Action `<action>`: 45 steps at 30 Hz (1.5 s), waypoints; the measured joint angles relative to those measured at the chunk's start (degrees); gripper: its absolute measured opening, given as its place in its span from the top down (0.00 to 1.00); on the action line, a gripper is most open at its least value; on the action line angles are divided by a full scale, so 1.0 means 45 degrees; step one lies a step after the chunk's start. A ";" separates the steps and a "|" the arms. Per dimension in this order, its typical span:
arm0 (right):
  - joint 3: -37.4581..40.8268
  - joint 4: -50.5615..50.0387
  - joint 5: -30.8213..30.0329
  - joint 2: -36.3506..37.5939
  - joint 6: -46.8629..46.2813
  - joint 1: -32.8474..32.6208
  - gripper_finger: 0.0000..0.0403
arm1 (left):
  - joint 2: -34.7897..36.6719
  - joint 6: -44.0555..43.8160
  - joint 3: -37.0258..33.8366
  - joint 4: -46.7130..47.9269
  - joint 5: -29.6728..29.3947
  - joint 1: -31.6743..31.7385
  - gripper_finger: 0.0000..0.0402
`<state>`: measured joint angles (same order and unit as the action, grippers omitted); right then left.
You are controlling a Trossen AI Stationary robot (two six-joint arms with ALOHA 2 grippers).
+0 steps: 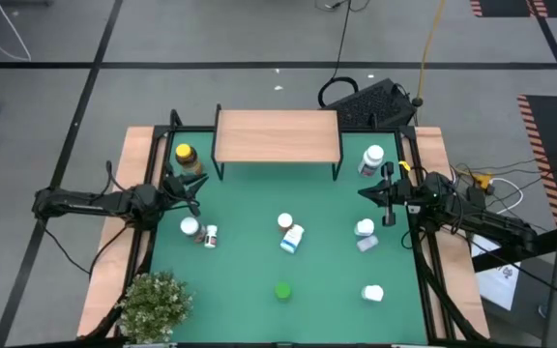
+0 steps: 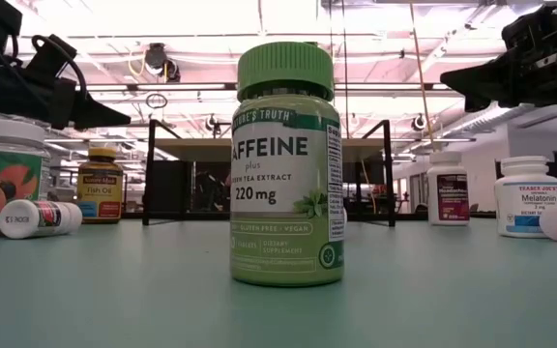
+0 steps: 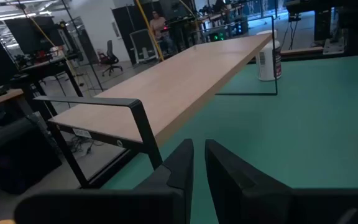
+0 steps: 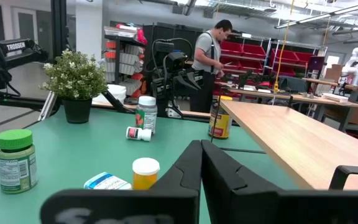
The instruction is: Pick and place medicine bottles onto shelf by color
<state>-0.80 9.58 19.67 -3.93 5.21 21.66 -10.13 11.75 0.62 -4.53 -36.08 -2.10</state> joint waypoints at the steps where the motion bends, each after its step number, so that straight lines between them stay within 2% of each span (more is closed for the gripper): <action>1: 0.0001 -0.0005 0.0002 -0.0002 0.0000 -0.0002 1.00 | 0.0002 0.0000 0.0001 -0.0001 -0.0001 0.0002 0.88; 23: 0.0005 -0.0002 -0.0001 -0.0001 0.0024 0.0000 1.00 | 0.0000 0.0000 0.0001 0.0000 0.0002 0.0002 0.88; 27: 0.0003 -0.0005 -0.0002 -0.0003 0.0775 0.0003 1.00 | 0.0000 0.0000 0.0001 0.0000 0.0002 -0.0002 0.88; 34: 0.0005 0.0027 0.0000 0.0000 0.0860 -0.0002 1.00 | 0.0001 0.0486 0.0001 -0.0003 0.0002 -0.0001 0.88; 36: 0.0005 0.0186 0.0018 -0.0001 0.0411 -0.0002 1.00 | -0.0001 0.1840 0.0001 -0.0061 0.0002 0.0000 0.88; 39: 0.0004 0.0505 0.0022 -0.0002 -0.1417 0.0003 1.00 | -0.0001 0.3175 0.0001 -0.0070 0.0006 0.0002 0.88; 43: 0.0005 0.0921 0.0009 -0.0003 -0.4456 -0.0002 1.00 | -0.0001 0.3223 0.0001 -0.0078 0.0003 -0.0002 0.88; 45: 0.0003 0.1438 -0.0046 -0.0003 -0.4511 0.0001 1.00 | -0.0001 0.3045 -0.0001 -0.0083 0.0002 0.0002 0.88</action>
<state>-0.78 16.06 19.46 -3.95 -15.09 21.66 -10.13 25.45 0.61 -4.91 -36.07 -2.09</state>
